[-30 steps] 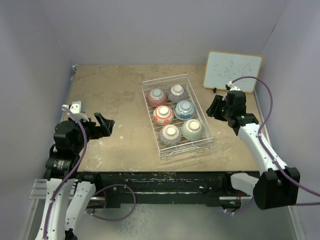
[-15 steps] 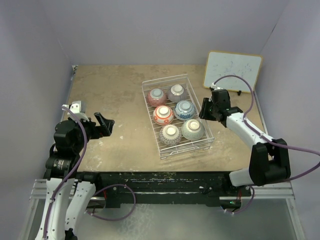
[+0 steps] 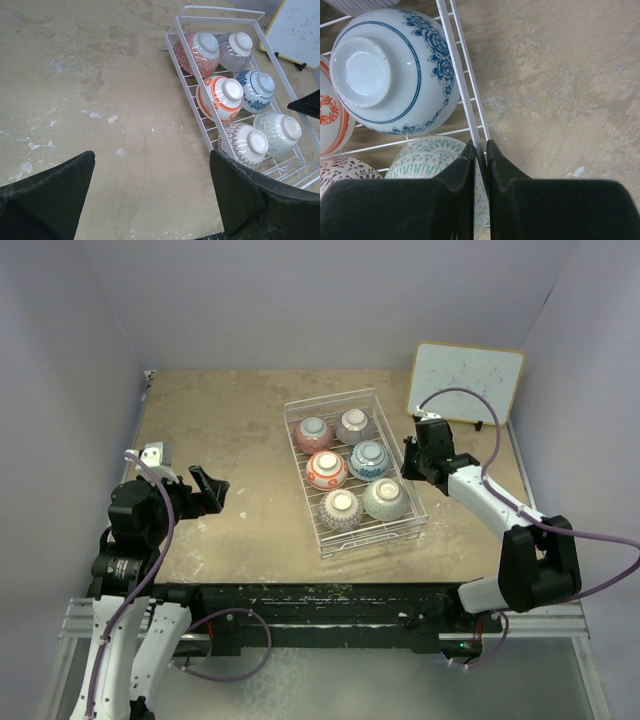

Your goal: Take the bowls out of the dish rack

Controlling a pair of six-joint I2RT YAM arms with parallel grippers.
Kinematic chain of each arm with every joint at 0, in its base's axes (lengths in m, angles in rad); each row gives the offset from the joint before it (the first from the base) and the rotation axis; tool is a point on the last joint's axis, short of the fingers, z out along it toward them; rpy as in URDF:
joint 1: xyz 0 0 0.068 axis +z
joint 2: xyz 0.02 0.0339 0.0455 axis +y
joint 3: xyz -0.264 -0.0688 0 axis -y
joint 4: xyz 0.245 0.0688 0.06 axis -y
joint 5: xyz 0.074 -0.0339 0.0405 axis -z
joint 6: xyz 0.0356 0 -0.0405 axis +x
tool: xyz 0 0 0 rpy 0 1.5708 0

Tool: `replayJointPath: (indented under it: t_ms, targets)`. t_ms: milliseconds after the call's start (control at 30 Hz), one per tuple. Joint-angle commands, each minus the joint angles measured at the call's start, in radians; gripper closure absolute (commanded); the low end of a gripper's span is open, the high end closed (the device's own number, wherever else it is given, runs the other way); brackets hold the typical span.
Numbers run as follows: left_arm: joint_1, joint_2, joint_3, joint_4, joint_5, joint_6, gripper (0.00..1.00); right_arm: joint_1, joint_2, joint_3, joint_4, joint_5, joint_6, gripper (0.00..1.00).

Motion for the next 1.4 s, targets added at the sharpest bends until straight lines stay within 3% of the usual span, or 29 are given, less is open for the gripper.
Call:
replayJointPath:
  t_ms: [0,567,1100,1367]
  targets:
    - [-0.007,0.003,0.001,0.023,-0.007,-0.019,0.01,0.037,0.013,0.061,0.05,-0.011,0.064,1.0]
    - [-0.007,0.004,0.0,0.023,-0.002,-0.018,0.01,0.14,0.07,0.171,0.017,0.027,0.138,1.0]
    - [-0.007,0.002,-0.002,0.03,0.011,-0.016,0.01,0.328,0.3,0.4,0.016,0.095,0.262,1.0]
    - [-0.007,0.007,-0.001,0.028,0.015,-0.016,0.01,0.377,0.399,0.505,0.046,0.077,0.431,1.0]
